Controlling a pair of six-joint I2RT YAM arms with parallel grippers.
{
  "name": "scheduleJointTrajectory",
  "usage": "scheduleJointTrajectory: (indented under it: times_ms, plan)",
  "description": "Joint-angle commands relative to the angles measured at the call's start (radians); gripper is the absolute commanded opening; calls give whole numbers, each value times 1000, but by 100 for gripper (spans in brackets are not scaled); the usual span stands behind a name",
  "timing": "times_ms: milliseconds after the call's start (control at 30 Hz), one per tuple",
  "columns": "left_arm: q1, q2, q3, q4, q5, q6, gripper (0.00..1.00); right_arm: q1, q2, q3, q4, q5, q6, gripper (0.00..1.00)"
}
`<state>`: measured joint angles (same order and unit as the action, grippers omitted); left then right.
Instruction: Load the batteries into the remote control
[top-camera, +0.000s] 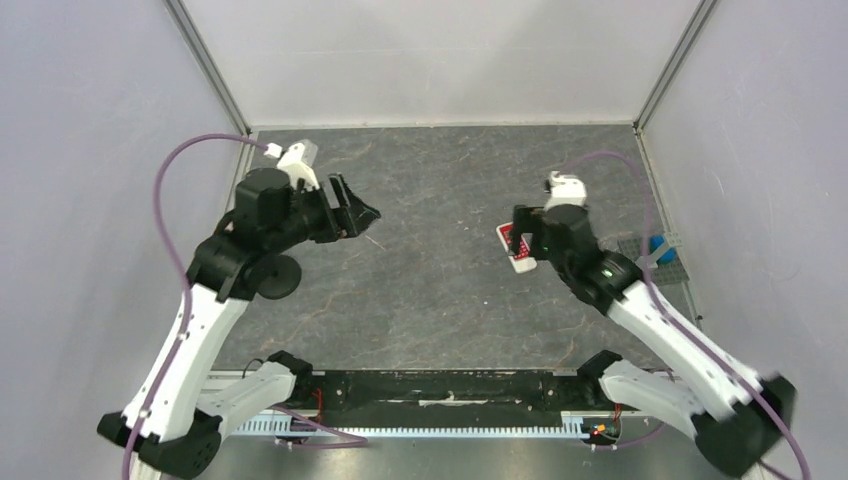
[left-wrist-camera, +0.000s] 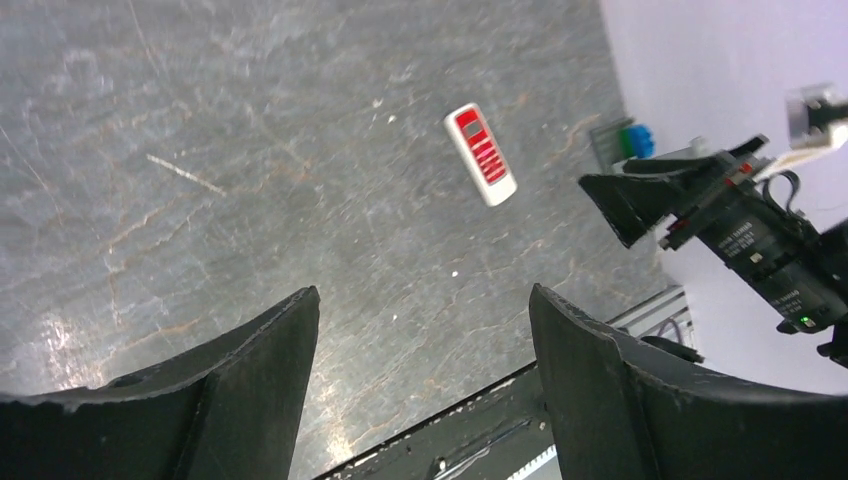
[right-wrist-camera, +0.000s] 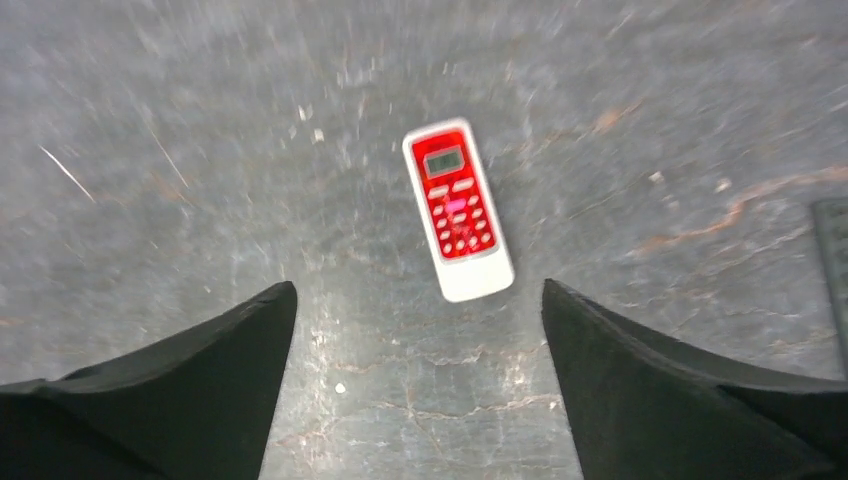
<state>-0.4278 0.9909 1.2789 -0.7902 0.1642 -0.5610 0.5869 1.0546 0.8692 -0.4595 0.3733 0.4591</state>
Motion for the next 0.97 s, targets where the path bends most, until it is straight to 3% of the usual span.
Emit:
scheduleJointTrajectory:
  times_ms: [0,200,333,533,933]
  plan:
    - [-1,-92,53,-47,-23,54,83,-6,-274,-53,-18,157,29,98]
    - [-1,-236,-10,-49,-44,-17,83,-7,-509,-46,-94,257,19,98]
    - [0,-319,-39,-79,-56,-42,83,-8,-528,-11,-193,294,44,98]
    - [-1,-411,-83,-113,-85,-67,83,-7,-621,8,-210,316,76,98]
    - [-1,-482,-85,-141,-79,-66,84,-7,-673,199,-310,288,81,98]
